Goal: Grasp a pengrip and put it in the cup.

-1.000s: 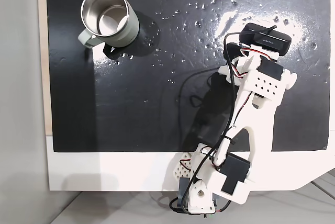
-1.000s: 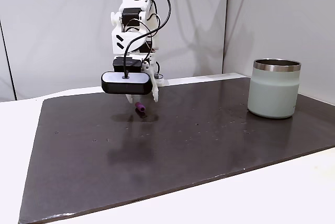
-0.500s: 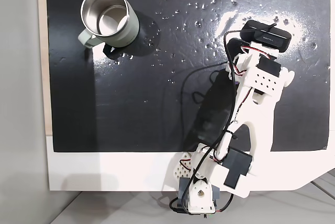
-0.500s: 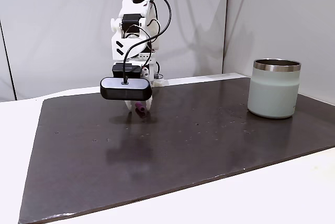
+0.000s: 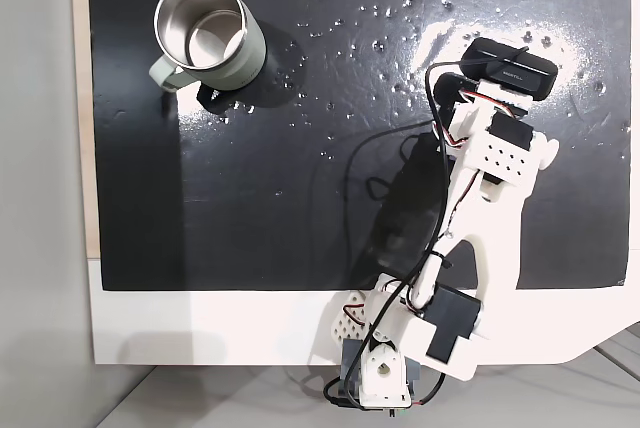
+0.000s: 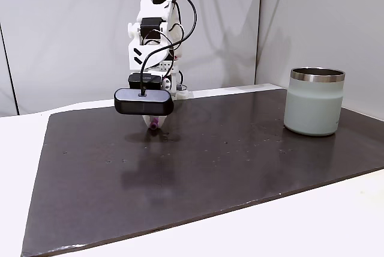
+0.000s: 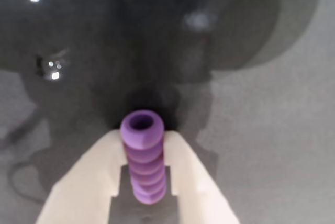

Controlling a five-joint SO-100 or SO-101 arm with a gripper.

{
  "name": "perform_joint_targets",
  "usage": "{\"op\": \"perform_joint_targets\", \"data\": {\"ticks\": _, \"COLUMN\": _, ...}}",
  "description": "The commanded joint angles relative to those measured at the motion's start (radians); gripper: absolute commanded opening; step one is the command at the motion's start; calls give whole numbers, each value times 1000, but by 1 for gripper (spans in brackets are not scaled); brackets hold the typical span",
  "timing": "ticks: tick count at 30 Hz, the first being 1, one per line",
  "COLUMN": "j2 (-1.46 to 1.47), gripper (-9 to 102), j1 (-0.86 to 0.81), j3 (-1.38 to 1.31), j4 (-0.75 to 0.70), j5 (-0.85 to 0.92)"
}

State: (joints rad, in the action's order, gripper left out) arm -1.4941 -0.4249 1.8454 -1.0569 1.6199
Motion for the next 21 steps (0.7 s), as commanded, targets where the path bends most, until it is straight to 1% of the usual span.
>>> {"op": "perform_joint_targets", "data": {"ticks": 1, "j2": -57, "gripper": 0, "j1": 25, "j3": -86, "j4": -81, "j5": -71}}
{"op": "perform_joint_targets", "data": {"ticks": 6, "j2": -170, "gripper": 0, "j1": 80, "j3": -126, "j4": -143, "j5": -146}}
{"op": "perform_joint_targets", "data": {"ticks": 12, "j2": -281, "gripper": 0, "j1": 187, "j3": -192, "j4": -241, "j5": -256}}
{"op": "perform_joint_targets", "data": {"ticks": 17, "j2": -264, "gripper": 0, "j1": 293, "j3": -362, "j4": -342, "j5": -394}}
{"op": "perform_joint_targets", "data": {"ticks": 21, "j2": -170, "gripper": 0, "j1": 388, "j3": -598, "j4": -468, "j5": -520}}
